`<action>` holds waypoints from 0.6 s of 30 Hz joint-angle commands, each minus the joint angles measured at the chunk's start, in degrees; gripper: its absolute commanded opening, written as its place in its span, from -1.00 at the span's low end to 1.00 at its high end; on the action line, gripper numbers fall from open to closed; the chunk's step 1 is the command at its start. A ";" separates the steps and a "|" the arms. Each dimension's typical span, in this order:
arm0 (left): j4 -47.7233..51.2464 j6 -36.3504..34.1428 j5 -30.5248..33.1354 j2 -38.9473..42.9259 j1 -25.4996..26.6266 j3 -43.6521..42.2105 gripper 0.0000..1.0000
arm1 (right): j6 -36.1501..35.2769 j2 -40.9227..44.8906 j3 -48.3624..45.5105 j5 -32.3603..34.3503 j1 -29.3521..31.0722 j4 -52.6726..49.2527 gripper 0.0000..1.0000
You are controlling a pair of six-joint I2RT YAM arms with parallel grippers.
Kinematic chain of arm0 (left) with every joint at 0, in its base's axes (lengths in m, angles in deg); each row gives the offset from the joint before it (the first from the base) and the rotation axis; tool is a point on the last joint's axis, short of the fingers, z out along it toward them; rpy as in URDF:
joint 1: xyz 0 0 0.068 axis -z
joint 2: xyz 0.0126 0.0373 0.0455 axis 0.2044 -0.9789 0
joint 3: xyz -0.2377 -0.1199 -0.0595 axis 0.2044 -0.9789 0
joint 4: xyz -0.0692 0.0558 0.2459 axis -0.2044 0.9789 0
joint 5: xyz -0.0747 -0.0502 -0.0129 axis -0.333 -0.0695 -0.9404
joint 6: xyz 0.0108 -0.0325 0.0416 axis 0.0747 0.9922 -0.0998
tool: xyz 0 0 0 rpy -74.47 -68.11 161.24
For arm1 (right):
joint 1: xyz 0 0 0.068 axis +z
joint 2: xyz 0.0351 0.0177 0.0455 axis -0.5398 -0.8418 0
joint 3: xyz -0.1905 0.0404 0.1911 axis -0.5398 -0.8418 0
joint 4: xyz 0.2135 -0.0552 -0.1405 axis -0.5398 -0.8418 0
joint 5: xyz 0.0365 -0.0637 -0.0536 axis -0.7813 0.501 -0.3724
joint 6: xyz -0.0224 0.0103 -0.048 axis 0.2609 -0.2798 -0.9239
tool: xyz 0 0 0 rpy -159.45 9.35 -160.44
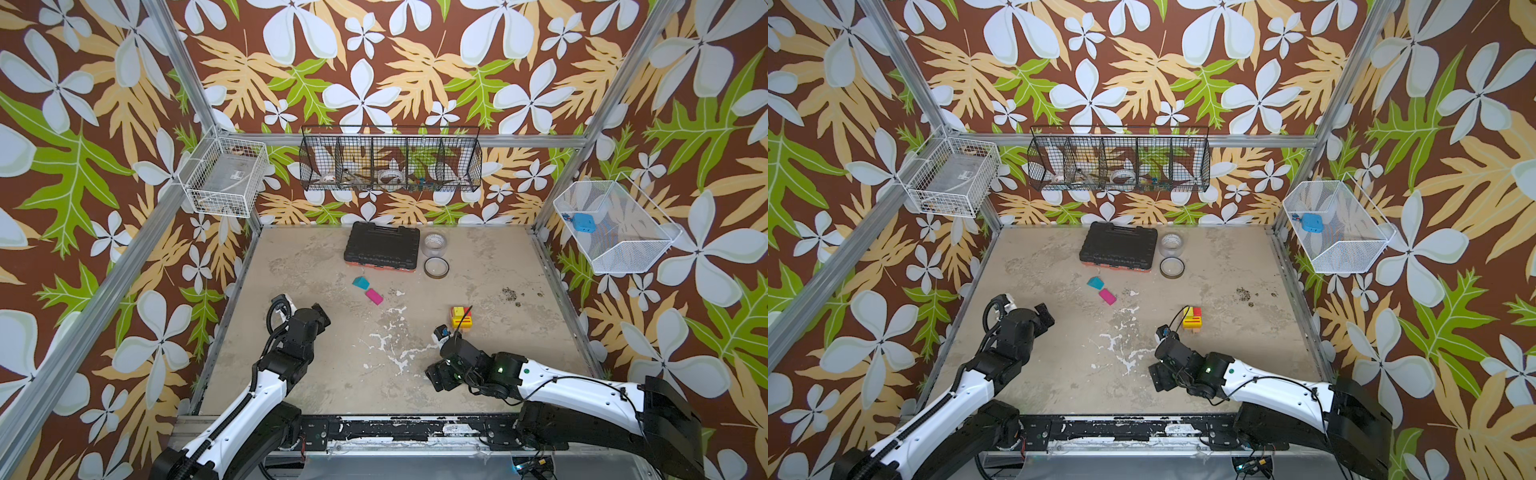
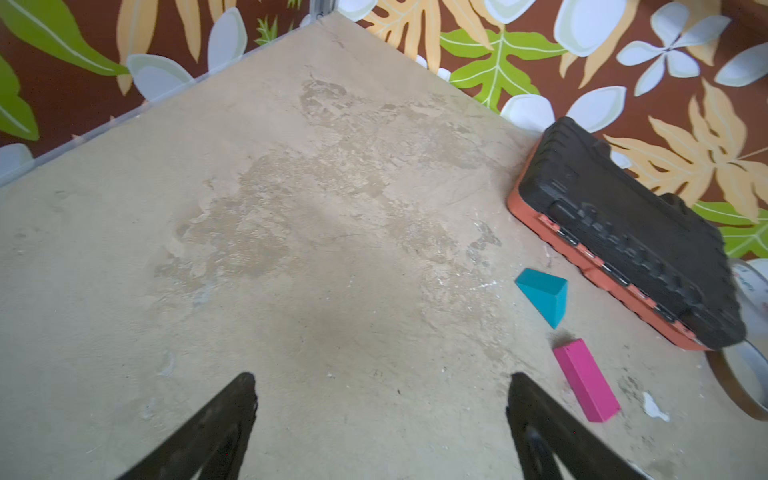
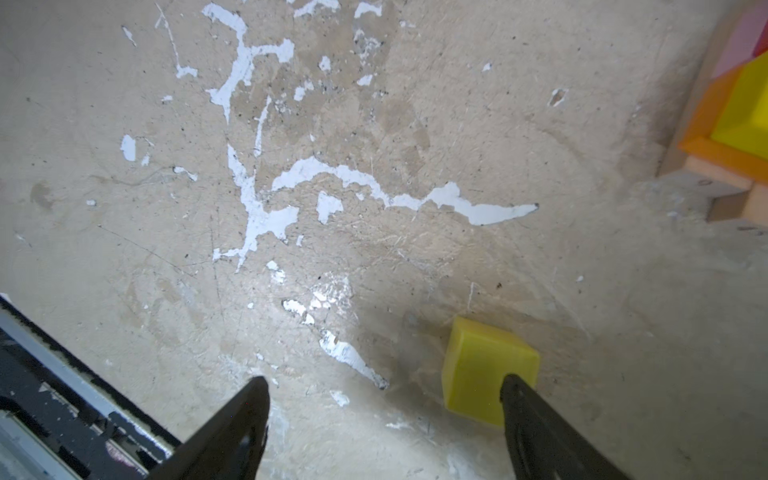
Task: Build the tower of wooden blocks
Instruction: 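Withdraw the left gripper while the right gripper moves over the other yellow cube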
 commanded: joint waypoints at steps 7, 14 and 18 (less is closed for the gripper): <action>2.78 0.23 -2.97 12.34 -0.13 -3.73 0.97 | 1.50 -2.85 -1.95 0.85 0.48 3.42 0.68; -0.16 -1.96 -5.94 17.47 -0.16 -6.15 1.00 | 4.83 -4.62 0.39 7.32 0.45 -3.25 0.61; -0.17 -1.87 -5.84 17.54 -0.16 -6.20 0.99 | 6.65 -0.20 -0.51 8.88 0.48 -4.05 0.61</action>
